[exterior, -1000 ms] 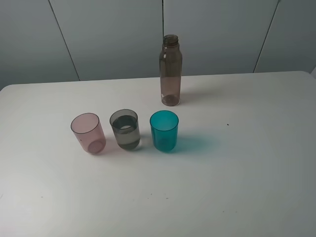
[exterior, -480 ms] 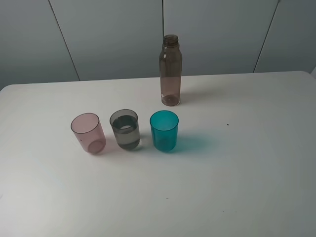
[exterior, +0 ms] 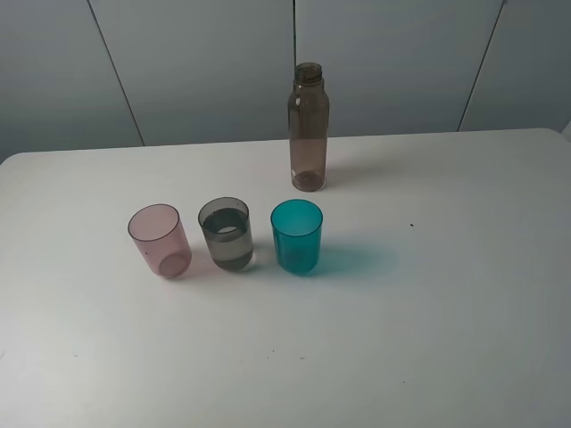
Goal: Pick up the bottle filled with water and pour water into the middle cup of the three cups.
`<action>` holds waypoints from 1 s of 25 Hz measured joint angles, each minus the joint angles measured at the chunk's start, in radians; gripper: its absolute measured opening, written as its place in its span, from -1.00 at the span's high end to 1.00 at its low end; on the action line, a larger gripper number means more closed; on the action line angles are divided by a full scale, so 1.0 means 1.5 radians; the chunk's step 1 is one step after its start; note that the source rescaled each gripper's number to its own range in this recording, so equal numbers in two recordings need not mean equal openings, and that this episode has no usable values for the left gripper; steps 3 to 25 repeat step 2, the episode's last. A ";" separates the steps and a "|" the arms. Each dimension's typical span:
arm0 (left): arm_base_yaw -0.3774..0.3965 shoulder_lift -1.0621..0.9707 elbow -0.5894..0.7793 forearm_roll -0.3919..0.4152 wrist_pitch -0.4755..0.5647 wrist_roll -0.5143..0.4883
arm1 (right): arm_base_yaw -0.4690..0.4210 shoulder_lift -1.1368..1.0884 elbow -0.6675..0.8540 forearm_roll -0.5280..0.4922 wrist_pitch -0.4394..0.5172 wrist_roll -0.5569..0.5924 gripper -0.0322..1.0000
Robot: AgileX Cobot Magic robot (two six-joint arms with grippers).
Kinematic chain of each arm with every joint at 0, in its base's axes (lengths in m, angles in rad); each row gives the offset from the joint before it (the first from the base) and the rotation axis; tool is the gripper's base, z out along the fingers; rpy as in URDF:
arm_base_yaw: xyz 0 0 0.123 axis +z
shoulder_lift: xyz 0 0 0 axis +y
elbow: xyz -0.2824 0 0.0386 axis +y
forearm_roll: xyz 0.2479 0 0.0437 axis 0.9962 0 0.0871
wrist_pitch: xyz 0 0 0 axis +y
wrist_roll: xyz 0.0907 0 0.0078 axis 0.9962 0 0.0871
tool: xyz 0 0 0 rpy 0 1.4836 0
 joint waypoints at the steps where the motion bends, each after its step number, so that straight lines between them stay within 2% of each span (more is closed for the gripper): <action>1: 0.000 0.000 0.000 0.000 0.000 0.000 | 0.000 0.000 0.000 0.000 0.000 -0.001 -1.00; 25: 0.000 0.000 0.000 0.000 0.000 0.000 | 0.000 0.000 0.000 0.000 0.000 -0.001 -1.00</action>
